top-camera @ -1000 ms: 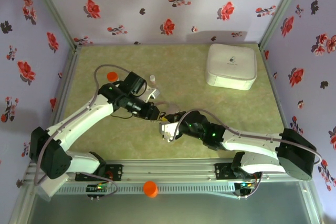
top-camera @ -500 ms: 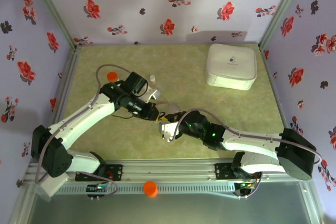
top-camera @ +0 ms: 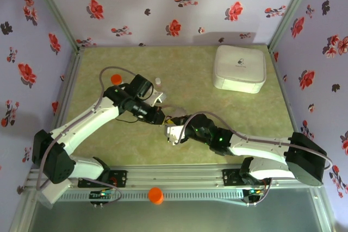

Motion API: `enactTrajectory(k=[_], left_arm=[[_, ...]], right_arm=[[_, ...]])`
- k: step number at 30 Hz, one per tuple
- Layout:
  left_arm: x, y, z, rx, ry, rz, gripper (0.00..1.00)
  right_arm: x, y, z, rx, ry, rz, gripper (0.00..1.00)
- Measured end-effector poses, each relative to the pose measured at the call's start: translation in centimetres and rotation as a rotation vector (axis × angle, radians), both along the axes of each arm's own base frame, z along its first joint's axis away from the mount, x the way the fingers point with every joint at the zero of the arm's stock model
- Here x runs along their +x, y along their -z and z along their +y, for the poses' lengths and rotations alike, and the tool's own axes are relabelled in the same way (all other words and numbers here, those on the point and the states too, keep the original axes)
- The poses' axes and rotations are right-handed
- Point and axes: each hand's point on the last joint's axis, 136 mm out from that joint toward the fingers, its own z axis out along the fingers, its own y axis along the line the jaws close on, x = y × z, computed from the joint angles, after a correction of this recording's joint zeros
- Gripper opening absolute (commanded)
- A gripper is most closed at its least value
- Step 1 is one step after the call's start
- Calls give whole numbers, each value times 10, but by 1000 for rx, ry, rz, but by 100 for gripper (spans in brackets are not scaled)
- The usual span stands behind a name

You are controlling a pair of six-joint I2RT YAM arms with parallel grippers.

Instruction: Put the keys on the keyring

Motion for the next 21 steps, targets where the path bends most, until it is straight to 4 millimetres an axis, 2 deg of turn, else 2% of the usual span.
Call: enactTrajectory(k=[8, 14, 17, 21], left_arm=[[4, -2, -3, -13, -5, -18, 11], [6, -2, -1, -3, -14, -29, 1], [7, -3, 0, 1, -12, -45, 0], [10, -7, 3, 28, 23, -143, 0]], right_arm=[[0, -1, 2, 10, 3, -1, 0], [1, -1, 1, 12, 13, 3, 0], [2, -2, 1, 23, 21, 13, 0], [2, -9, -2, 65, 41, 46, 33]])
